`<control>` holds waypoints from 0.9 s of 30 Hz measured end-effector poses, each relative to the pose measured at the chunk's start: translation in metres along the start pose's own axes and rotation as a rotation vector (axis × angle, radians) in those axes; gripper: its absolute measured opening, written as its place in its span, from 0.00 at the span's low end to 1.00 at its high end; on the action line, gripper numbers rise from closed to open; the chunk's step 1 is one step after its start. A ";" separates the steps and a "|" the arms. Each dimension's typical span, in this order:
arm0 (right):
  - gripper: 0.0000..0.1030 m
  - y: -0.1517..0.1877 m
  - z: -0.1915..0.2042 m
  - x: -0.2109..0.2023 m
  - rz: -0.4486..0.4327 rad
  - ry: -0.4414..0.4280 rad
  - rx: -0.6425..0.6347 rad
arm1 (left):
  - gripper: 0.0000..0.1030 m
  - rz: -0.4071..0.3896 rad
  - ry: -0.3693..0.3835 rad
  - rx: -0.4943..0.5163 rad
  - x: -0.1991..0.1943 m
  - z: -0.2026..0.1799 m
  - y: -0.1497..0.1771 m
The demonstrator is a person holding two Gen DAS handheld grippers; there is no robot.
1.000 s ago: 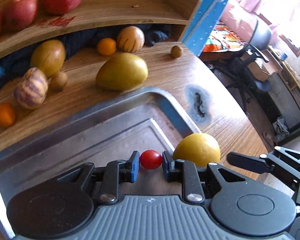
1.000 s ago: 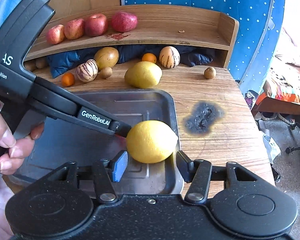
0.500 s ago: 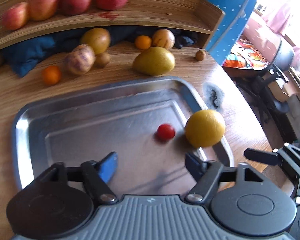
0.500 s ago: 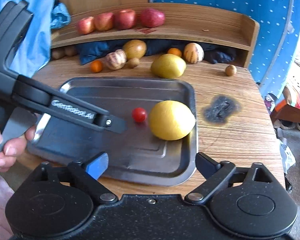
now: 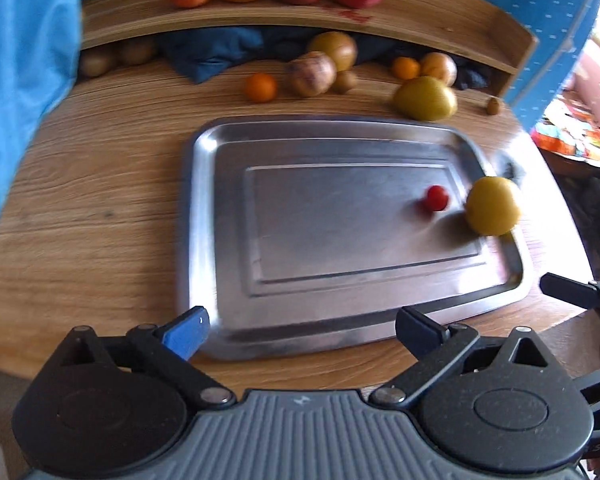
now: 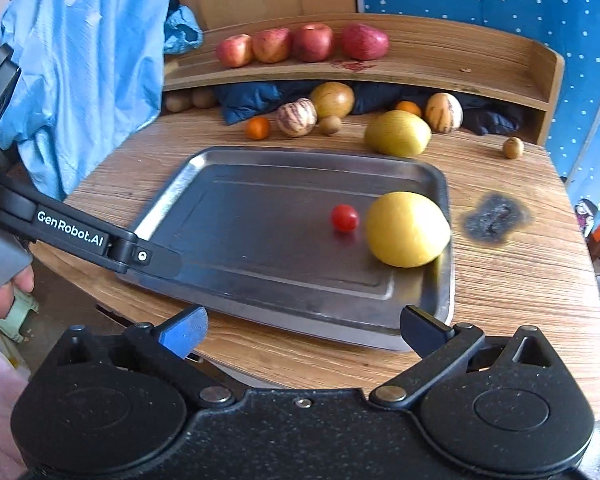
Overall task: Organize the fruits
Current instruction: 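Move both open tools back toward the fruits under the shelf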
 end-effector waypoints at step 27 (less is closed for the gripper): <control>0.99 -0.095 0.003 0.044 -0.105 0.126 0.064 | 0.99 -0.029 0.002 0.078 0.017 0.055 -0.107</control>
Point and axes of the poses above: each gripper's, at about its wrist camera, not at the fingertips, and x roughly the way its jaws point, z to its left, y to its underside, the point moved 3 cm from there along x, roughly the way its jaws point, and after that the axes turned 6 degrees about z, right-handed, at the moved point
